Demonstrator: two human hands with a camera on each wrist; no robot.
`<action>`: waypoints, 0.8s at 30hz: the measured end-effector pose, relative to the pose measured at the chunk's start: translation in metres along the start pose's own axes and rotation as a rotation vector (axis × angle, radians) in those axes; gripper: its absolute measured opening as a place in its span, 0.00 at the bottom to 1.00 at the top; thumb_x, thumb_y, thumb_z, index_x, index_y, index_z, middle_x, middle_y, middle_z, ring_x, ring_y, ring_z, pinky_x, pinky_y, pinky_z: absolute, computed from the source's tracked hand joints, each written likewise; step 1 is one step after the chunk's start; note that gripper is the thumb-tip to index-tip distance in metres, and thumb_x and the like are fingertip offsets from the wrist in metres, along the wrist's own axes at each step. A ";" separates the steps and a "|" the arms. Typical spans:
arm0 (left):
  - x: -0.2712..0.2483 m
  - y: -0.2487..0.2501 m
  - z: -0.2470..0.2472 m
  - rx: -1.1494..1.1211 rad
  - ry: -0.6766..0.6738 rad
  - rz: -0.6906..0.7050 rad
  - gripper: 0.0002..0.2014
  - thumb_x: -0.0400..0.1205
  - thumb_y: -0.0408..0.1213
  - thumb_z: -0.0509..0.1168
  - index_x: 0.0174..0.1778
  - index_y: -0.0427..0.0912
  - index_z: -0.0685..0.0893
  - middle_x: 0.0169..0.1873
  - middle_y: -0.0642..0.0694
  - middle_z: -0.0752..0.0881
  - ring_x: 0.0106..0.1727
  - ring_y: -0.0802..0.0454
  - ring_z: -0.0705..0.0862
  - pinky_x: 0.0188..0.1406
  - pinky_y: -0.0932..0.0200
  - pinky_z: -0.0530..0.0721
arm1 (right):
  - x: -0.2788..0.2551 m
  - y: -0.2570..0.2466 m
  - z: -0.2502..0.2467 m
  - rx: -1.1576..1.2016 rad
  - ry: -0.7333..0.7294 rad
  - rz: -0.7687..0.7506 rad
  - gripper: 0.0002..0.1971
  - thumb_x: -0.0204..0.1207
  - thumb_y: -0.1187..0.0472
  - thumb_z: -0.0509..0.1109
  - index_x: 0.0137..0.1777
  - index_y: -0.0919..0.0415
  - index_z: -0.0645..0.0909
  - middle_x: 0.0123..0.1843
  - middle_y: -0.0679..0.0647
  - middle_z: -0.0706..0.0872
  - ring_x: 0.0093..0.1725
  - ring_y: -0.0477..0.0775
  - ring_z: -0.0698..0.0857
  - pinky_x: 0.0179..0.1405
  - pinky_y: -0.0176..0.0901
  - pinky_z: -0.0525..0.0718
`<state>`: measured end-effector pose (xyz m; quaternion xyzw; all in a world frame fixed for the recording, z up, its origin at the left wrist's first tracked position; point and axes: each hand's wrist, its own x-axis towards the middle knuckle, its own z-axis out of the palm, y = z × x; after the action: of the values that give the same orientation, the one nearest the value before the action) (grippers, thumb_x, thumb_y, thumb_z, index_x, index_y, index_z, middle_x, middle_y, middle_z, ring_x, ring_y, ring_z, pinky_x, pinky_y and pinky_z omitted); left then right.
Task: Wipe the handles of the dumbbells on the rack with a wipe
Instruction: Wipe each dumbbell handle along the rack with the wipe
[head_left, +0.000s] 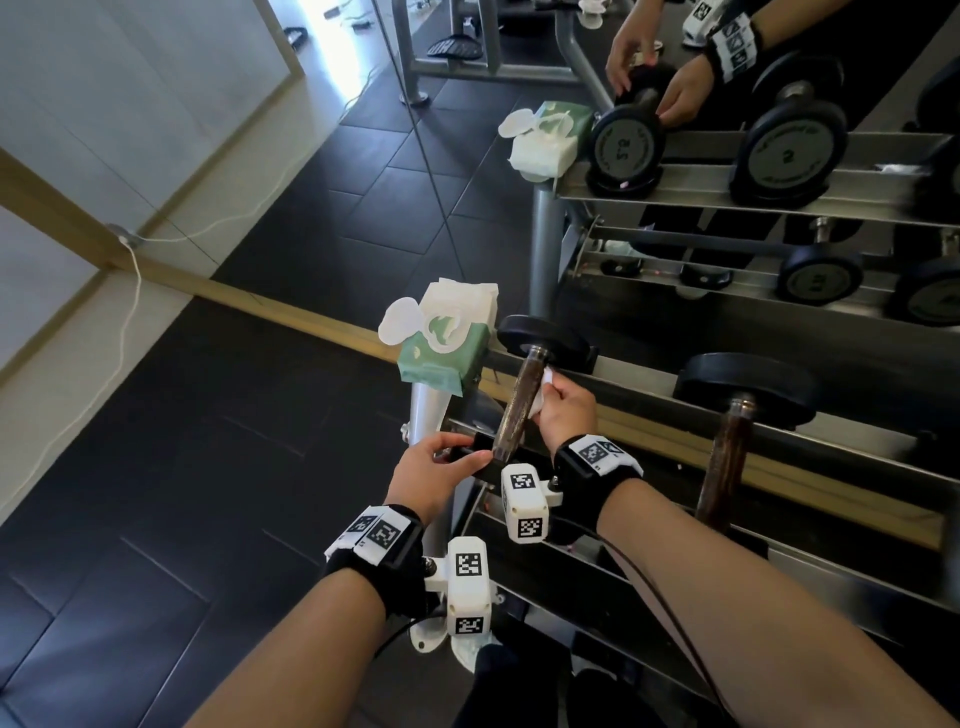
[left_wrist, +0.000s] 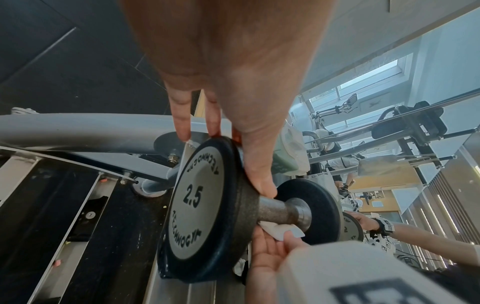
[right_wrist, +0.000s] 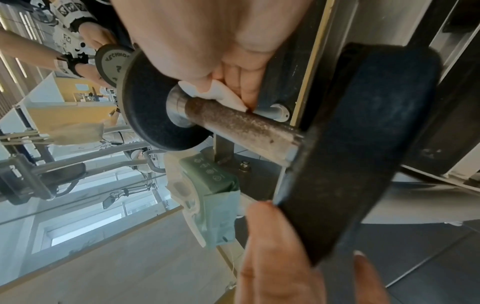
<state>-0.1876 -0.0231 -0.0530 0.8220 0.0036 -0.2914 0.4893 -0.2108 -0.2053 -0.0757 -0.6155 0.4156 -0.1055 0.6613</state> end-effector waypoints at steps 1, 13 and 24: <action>0.000 0.000 0.000 -0.003 -0.001 0.001 0.12 0.72 0.46 0.80 0.49 0.53 0.89 0.45 0.51 0.91 0.44 0.58 0.88 0.42 0.64 0.80 | -0.003 0.002 0.000 0.008 -0.001 0.004 0.14 0.87 0.63 0.61 0.62 0.61 0.88 0.51 0.55 0.90 0.55 0.58 0.88 0.54 0.40 0.82; 0.002 -0.003 0.000 -0.001 0.000 -0.001 0.12 0.71 0.47 0.80 0.48 0.55 0.89 0.43 0.53 0.92 0.40 0.64 0.88 0.38 0.68 0.79 | 0.001 0.006 -0.002 -0.040 -0.036 -0.056 0.13 0.86 0.63 0.60 0.55 0.66 0.88 0.50 0.64 0.90 0.53 0.65 0.88 0.58 0.49 0.85; 0.000 -0.001 0.001 -0.026 0.006 0.002 0.12 0.72 0.45 0.80 0.49 0.51 0.89 0.43 0.50 0.91 0.39 0.61 0.86 0.39 0.65 0.79 | -0.002 0.011 0.000 0.056 -0.088 0.028 0.15 0.87 0.63 0.60 0.64 0.55 0.87 0.60 0.56 0.90 0.63 0.57 0.87 0.70 0.58 0.82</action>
<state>-0.1888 -0.0234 -0.0543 0.8165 0.0078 -0.2885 0.5001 -0.2164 -0.2015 -0.0851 -0.5947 0.3917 -0.0807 0.6974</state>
